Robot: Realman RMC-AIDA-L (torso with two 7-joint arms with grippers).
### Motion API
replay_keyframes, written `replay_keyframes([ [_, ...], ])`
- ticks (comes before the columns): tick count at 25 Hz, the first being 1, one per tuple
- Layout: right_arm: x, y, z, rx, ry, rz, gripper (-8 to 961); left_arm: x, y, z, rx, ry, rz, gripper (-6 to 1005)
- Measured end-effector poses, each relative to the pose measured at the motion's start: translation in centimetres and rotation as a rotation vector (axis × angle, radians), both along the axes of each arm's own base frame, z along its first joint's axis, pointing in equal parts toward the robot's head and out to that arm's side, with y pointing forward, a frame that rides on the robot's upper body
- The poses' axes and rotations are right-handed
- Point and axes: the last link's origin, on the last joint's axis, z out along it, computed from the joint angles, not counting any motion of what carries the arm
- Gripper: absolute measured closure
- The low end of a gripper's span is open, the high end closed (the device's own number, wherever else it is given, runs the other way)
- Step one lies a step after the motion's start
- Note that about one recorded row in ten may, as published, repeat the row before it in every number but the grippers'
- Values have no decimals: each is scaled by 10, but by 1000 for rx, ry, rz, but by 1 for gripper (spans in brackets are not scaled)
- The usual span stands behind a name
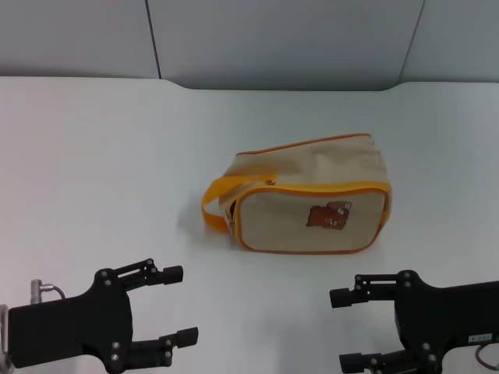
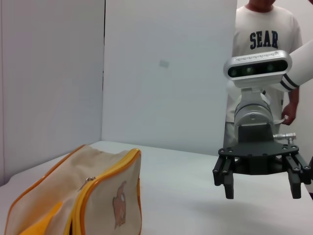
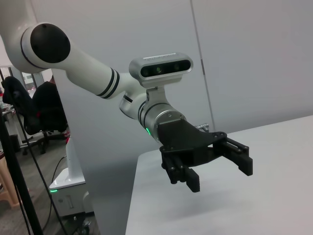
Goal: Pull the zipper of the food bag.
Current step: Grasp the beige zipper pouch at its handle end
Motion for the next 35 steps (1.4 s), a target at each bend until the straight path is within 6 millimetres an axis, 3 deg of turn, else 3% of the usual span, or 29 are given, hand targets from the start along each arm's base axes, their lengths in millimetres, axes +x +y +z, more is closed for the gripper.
replay_keyframes([
  [11, 3, -1, 2, 18, 8, -22, 188, 0, 5, -7, 28, -3, 27, 193],
  [15, 12, -4, 8, 58, 22, -68, 192, 6, 20, -21, 102, -29, 53, 193],
  [20, 18, -9, 13, 74, 30, -94, 197, 17, 56, -47, 252, -22, 143, 192],
  [23, 19, -10, 13, 71, 26, -96, 200, 26, 69, -59, 269, -5, 151, 202],
  [29, 20, -10, 12, 73, 21, -100, 207, 39, 87, -78, 240, 59, 169, 261],
  [35, 20, -10, 12, 73, 21, -102, 213, 40, 93, -90, 241, 120, 191, 320],
])
